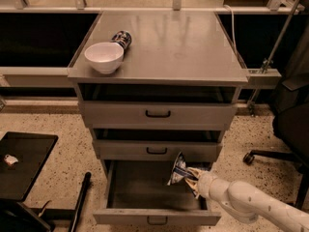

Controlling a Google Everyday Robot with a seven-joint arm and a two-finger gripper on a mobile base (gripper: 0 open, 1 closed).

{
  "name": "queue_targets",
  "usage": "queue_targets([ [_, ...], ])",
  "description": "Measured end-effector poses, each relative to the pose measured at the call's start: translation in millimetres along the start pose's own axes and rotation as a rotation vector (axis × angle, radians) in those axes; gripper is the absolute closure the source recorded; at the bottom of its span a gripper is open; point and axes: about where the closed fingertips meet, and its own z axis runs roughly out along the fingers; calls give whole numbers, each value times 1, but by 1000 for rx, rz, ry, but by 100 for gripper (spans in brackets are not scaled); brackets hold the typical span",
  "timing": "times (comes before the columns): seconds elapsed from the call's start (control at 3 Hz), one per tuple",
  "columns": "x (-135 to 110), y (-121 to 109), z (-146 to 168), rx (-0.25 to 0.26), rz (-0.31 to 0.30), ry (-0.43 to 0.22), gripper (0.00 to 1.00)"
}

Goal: Place blue chip bag into bottom drawer

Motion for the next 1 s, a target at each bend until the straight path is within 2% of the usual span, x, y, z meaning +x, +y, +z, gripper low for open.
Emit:
queue_targets([
  [0.33, 11, 8, 7, -8, 44, -23, 100],
  [0.67, 34, 24, 21, -18, 111, -86, 100],
  [1.0, 57, 54, 50, -37, 182, -155, 100],
])
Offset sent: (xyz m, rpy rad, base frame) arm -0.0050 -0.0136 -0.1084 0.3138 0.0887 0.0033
